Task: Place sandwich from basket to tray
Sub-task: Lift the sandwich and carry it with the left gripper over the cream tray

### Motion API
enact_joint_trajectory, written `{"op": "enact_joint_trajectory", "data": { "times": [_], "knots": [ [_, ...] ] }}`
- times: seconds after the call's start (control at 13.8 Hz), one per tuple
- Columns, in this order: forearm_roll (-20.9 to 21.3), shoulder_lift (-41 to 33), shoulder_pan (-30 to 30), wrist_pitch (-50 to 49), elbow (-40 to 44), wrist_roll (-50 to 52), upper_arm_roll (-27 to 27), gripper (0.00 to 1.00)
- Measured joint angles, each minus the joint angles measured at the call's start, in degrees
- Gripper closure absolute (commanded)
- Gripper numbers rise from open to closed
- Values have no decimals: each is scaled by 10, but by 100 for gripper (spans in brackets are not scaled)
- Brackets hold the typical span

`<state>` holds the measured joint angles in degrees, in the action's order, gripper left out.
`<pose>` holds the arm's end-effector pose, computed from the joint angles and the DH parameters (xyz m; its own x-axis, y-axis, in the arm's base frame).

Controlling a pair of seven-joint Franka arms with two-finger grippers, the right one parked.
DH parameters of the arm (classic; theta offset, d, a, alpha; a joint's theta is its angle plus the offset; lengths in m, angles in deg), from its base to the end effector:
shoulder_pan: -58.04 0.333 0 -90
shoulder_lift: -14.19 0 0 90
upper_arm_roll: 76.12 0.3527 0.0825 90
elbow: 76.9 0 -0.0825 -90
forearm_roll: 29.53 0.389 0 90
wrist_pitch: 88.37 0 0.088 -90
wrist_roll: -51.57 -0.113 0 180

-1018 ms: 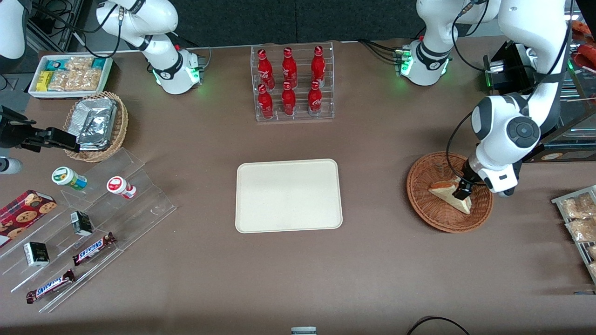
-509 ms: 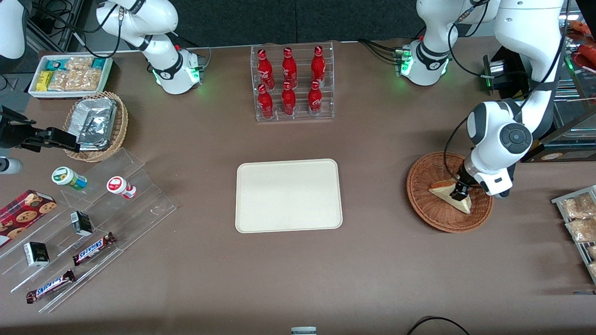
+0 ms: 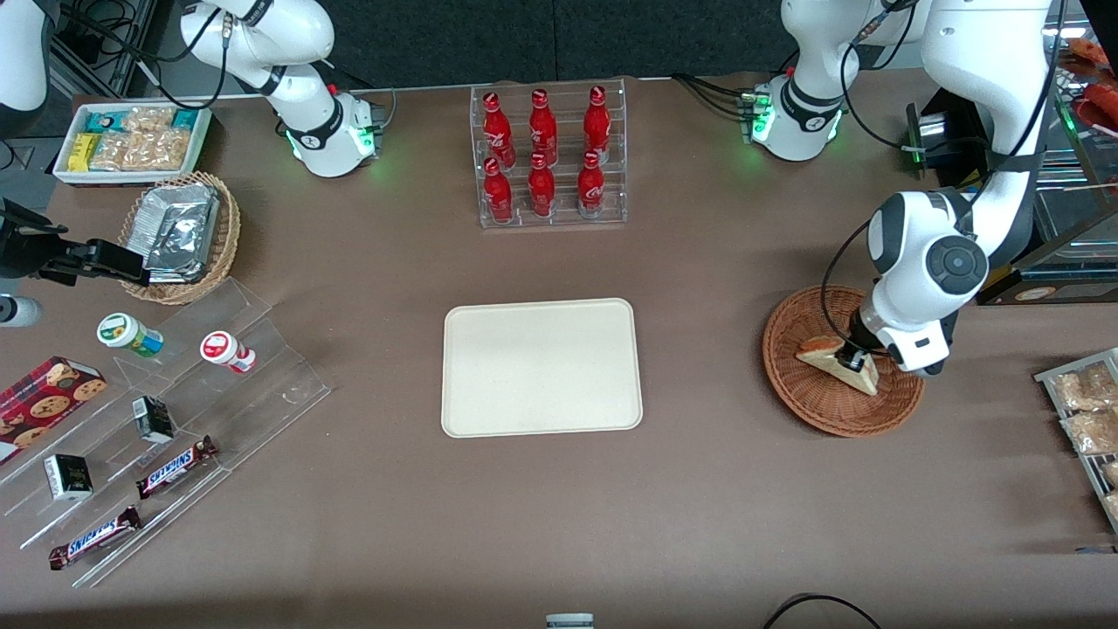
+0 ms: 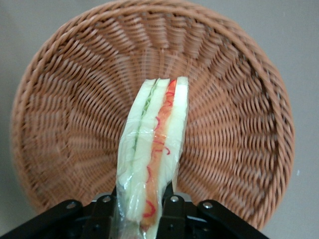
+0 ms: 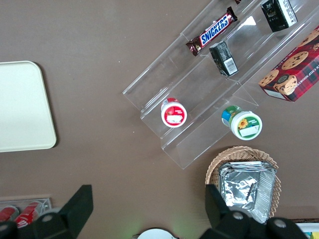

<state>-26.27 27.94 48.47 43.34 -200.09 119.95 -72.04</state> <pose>0.5647 -0.0535 0.3079 0.4926 0.8701 0.0179 0.8662 -0.4883 -0.1060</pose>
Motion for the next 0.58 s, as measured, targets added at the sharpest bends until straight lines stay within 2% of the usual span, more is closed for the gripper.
{"op": "enact_joint_trajectory", "data": {
  "times": [0.15,0.36,0.58],
  "knots": [
    [19,-4,-1,-123,72,-19,-25,100],
    [23,-10,-4,-267,179,-66,-77,100],
    [23,1,-15,-328,257,-79,-138,100]
  ]
}}
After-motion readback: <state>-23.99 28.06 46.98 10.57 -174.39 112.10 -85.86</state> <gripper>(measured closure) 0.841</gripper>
